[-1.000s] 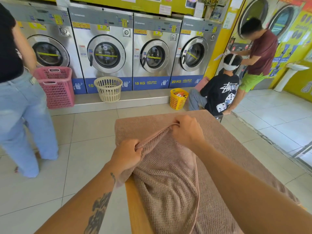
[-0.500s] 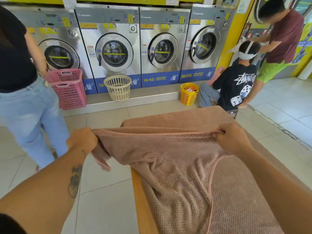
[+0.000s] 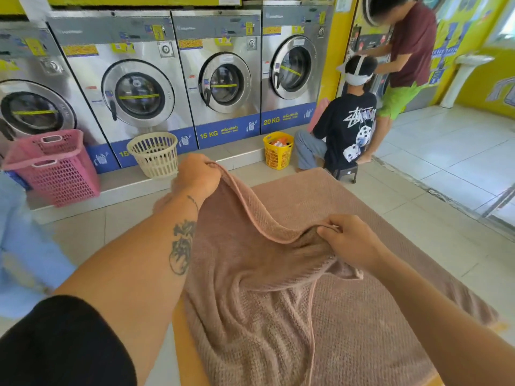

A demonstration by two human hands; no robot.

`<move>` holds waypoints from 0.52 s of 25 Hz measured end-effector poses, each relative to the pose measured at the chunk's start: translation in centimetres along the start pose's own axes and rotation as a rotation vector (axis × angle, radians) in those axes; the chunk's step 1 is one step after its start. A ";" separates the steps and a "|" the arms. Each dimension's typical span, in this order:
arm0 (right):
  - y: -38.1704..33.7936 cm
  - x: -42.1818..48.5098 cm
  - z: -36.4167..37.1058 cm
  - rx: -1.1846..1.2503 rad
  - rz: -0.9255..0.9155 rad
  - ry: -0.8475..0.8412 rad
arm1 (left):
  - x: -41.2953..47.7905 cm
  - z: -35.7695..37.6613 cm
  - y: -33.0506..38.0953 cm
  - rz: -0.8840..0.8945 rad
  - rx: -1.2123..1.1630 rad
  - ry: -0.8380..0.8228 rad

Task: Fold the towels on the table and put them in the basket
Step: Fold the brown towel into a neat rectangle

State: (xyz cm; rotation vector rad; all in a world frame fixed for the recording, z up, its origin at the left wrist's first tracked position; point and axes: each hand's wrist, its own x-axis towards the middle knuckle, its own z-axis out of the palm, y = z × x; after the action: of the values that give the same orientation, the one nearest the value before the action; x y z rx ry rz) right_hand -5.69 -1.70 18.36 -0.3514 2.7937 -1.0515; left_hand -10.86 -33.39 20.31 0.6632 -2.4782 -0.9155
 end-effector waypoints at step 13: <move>14.1 5.8 -8.3 0.293 0.119 -0.002 | 0.2 14.0 13.3 0.024 0.084 0.084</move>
State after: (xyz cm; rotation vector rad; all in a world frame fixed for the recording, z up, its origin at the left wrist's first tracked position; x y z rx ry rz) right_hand -15.37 12.28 14.94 -0.1487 2.5680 -1.4020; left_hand -22.19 -17.76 19.65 0.6841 -2.4554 -0.7623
